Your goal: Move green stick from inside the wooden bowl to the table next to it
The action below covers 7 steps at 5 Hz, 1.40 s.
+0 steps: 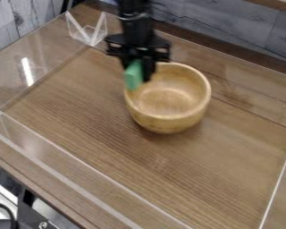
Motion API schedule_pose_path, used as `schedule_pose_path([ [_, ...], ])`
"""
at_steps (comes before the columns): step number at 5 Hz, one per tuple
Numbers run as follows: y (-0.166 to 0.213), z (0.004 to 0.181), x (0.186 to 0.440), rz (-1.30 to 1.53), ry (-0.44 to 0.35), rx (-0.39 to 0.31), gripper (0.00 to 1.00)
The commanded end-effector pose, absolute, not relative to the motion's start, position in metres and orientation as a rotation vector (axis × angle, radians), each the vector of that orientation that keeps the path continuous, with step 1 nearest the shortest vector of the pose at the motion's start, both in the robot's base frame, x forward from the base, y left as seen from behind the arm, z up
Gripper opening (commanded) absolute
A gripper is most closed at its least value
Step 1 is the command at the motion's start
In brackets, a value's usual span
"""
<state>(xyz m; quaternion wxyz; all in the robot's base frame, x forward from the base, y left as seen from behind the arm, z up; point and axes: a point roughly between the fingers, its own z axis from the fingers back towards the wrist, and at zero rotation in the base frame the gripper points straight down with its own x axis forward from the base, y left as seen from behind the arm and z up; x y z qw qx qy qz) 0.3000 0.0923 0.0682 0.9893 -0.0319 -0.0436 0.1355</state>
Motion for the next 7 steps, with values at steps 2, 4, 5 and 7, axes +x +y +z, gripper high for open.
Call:
schedule_pose_path([
  [2,0.101,0.082,0.315,0.248,-0.152,-0.050,0.00],
  [4,0.107,0.078,0.319,0.254,-0.150,-0.047,0.00],
  [5,0.143,0.077,0.316,0.268,-0.160,-0.032,0.00],
  [7,0.149,0.074,0.314,0.252,-0.148,-0.033,0.00],
])
